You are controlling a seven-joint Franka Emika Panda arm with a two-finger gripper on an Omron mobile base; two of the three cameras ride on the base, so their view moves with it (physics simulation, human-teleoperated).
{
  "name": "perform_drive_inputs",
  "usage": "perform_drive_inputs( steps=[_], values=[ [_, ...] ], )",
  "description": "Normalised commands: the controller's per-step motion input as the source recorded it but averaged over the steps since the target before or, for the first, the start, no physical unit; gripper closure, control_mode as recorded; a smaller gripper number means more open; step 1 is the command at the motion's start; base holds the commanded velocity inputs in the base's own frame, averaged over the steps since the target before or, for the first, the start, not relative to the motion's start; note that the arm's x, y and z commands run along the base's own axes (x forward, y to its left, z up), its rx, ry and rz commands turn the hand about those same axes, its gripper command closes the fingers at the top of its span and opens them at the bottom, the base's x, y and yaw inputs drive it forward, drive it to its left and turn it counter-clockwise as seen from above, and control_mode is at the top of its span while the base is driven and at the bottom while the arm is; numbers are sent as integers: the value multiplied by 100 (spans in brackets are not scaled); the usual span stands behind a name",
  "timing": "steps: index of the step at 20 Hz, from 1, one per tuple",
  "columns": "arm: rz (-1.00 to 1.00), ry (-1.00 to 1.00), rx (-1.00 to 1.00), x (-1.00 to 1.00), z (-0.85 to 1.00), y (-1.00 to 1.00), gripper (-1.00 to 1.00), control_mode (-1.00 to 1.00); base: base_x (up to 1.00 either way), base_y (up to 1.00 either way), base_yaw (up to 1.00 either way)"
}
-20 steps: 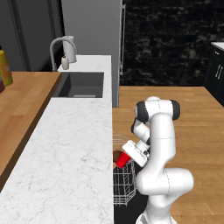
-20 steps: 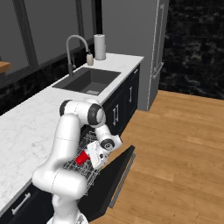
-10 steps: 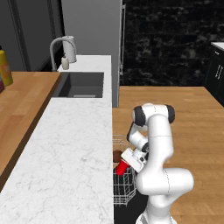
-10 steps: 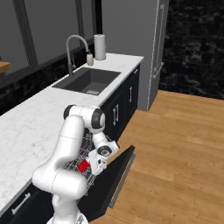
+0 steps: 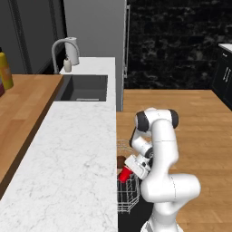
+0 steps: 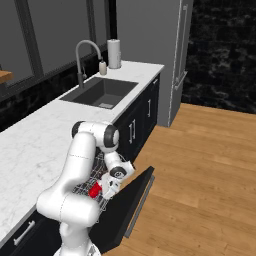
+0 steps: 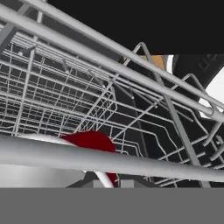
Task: Pick up the cup and bowl from the counter, place them in the dishwasher, and close the dishwasher door.
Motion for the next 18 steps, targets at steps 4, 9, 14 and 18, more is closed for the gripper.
perform_drive_inputs(
  steps=[4,9,14,18],
  values=[
    [-6,0,-11,2,-70,-34,-100,-100,0,0,0],
    [-6,0,-6,0,-37,-17,-100,-100,0,0,0],
    [-7,0,0,-21,7,-12,-100,-100,0,0,0],
    [-8,0,0,-52,72,-38,-100,-100,0,0,0]
  ],
)
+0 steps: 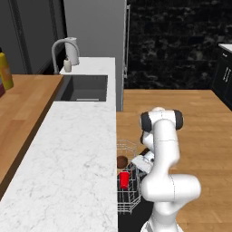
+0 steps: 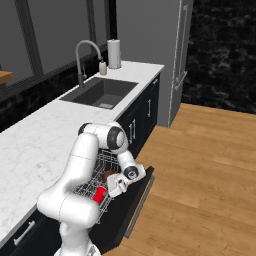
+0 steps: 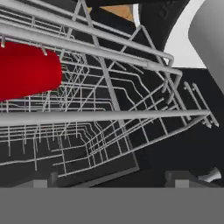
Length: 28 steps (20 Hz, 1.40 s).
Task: Pick up the cup and bowl from the counter, place them in the dishwasher, and close the dishwasher door.
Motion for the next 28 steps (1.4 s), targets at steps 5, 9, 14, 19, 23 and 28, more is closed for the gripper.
perform_drive_inputs(
  steps=[5,9,14,19,23,28],
  values=[
    [-10,-8,0,-58,100,-26,-100,-100,0,0,0],
    [-14,-23,-5,-67,54,0,-100,-100,0,0,0],
    [-19,-41,-3,-58,48,-18,-100,-100,0,0,0],
    [-9,-32,0,-7,73,-46,-100,-100,0,0,0],
    [2,-27,1,0,40,-61,-100,-100,0,0,0],
    [13,-35,1,0,1,-72,-100,-100,0,0,0]
  ],
)
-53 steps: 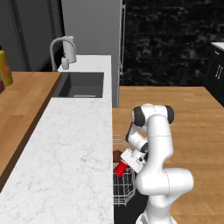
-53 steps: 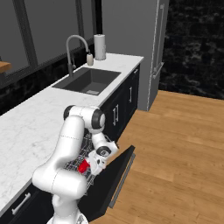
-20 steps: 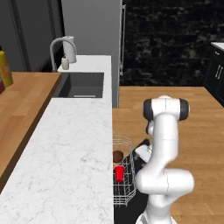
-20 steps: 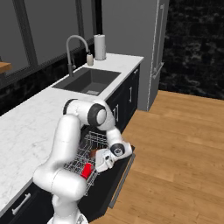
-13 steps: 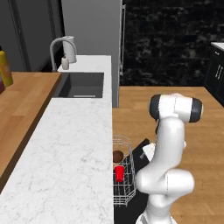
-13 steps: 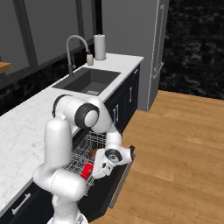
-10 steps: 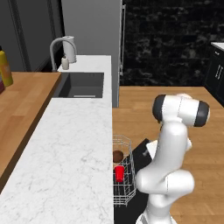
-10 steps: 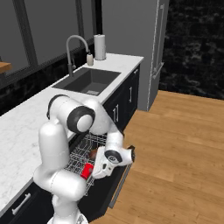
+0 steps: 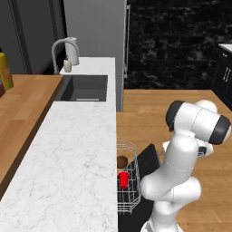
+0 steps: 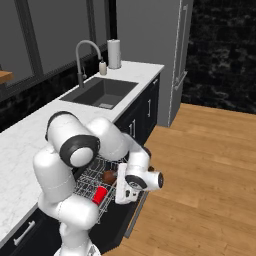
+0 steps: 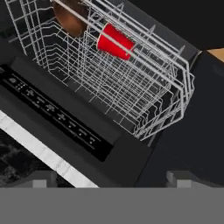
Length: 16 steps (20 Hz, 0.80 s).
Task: Pick up the cup and bowl from the counter, place them in the dishwasher, and close the dishwasher door.
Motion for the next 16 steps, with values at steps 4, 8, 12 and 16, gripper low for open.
perform_drive_inputs(
  steps=[4,8,12,16],
  values=[
    [18,-37,7,0,-8,-69,-100,-100,0,0,0],
    [21,-34,11,4,-10,-74,-100,-100,0,0,0],
    [20,-28,13,21,-26,-70,-100,-100,0,0,0],
    [23,-21,15,14,-35,-59,-100,-100,0,0,0]
  ],
)
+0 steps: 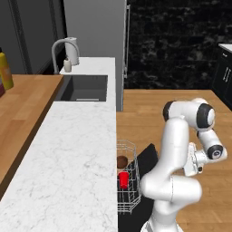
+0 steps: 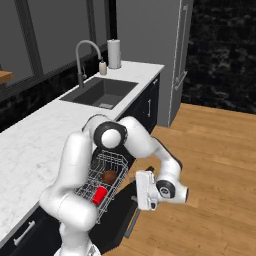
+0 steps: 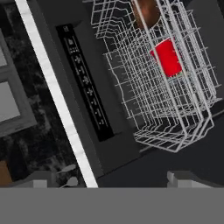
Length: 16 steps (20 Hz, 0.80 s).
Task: Pick up the cup and bowl from the counter, place them in the dishwasher, and close the dishwasher door.
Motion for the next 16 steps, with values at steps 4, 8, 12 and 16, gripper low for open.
perform_drive_inputs(
  steps=[4,8,12,16],
  values=[
    [24,-19,23,8,-50,-41,-100,-100,0,0,0],
    [20,-12,24,18,-50,-26,-100,-100,0,0,0],
    [17,-11,23,21,-53,-8,-100,-100,0,0,0],
    [3,-10,7,44,-52,0,-100,-100,0,0,0]
  ],
)
